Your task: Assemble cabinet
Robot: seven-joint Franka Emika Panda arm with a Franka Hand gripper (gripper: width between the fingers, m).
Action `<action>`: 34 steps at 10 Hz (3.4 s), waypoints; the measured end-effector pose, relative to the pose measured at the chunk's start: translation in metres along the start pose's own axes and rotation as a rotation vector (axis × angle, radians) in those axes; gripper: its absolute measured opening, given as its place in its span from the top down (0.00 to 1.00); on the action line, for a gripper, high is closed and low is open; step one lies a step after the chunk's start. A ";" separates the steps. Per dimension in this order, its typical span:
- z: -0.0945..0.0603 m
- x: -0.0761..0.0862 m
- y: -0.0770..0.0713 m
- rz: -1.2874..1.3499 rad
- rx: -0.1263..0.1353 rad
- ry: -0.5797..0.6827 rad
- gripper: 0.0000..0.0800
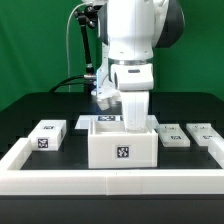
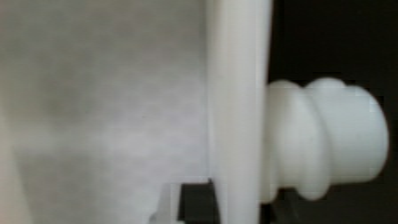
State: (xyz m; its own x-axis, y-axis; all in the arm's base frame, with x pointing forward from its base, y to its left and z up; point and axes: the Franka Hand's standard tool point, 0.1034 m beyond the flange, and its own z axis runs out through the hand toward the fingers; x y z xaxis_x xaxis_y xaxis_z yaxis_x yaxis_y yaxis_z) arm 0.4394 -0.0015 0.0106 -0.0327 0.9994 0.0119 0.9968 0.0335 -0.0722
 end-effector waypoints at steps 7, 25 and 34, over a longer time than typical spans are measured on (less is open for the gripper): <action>-0.003 0.018 0.044 0.011 -0.039 0.013 0.95; -0.006 0.113 0.080 0.101 -0.008 0.024 0.65; -0.003 0.112 0.072 0.100 0.008 0.021 0.00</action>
Offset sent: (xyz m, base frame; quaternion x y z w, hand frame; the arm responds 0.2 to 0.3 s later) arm 0.0215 -0.0008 -0.0020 0.0155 0.0250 -0.0350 0.9990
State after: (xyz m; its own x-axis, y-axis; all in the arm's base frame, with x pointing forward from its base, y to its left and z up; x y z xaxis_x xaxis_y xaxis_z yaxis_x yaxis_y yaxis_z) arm 0.5080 0.1133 0.0094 0.0681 0.9974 0.0249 0.9944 -0.0658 -0.0825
